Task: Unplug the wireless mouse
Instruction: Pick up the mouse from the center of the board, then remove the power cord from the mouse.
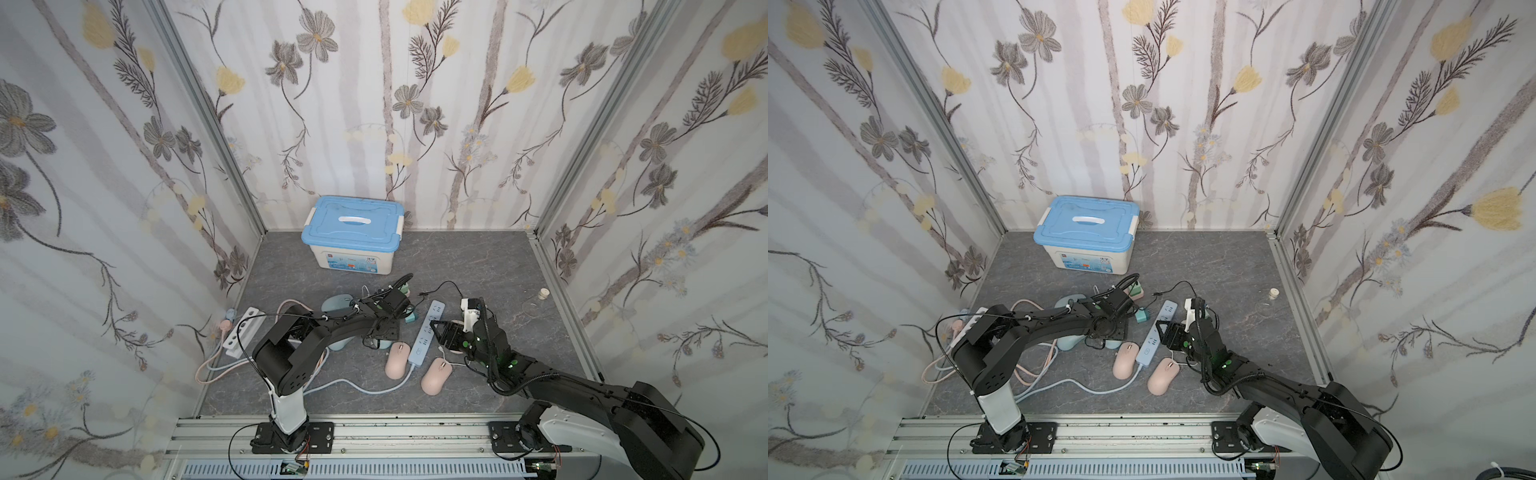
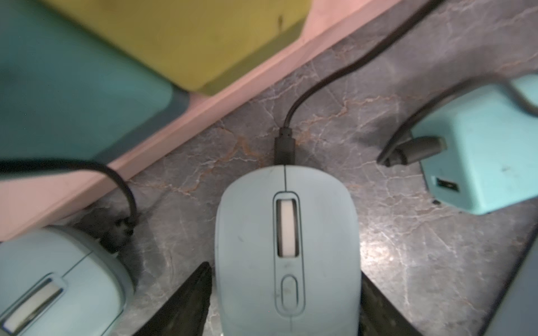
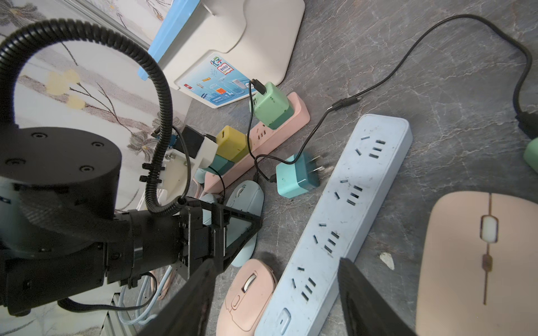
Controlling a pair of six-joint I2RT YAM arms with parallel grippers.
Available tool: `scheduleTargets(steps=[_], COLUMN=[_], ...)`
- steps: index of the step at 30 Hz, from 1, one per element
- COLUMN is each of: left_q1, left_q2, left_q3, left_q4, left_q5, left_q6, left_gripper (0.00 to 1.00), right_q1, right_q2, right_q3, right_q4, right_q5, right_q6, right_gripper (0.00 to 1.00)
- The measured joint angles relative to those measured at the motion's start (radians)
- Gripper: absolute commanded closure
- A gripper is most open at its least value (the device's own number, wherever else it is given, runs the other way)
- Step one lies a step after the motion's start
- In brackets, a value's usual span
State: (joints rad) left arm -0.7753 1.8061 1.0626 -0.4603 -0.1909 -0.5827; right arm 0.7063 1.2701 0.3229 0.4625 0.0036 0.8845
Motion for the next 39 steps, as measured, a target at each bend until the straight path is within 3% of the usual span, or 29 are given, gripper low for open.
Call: scheduleTargets(steps=[5, 15, 19, 22, 31, 39], left_q1=[0.002, 0.007, 0.008, 0.011, 0.010, 0.011], left_q2=[0.001, 0.026, 0.028, 0.032, 0.019, -0.077], left_q3=[0.004, 0.028, 0.027, 0.026, -0.003, -0.028], left_q4=[-0.019, -0.006, -0.001, 0.011, 0.060, 0.043], left_q5=[-0.037, -0.031, -0.029, -0.032, -0.037, 0.026], left_q6=[0.000, 0.020, 0.025, 0.025, 0.026, 0.038], left_gripper=[0.24, 0.43, 0.34, 0.34, 0.55, 0.71], right_q1=[0.000, 0.000, 0.000, 0.000, 0.000, 0.000], right_q2=[0.011, 0.015, 0.012, 0.006, -0.002, 0.031], right_q3=[0.000, -0.002, 0.004, 0.012, 0.017, 0.038], right_q4=[0.002, 0.029, 0.024, 0.023, 0.017, 0.019], right_q5=[0.000, 0.000, 0.000, 0.000, 0.000, 0.000], right_q6=[0.000, 0.007, 0.006, 0.003, -0.003, -0.003], right_gripper=[0.33, 0.33, 0.33, 0.33, 0.33, 0.34])
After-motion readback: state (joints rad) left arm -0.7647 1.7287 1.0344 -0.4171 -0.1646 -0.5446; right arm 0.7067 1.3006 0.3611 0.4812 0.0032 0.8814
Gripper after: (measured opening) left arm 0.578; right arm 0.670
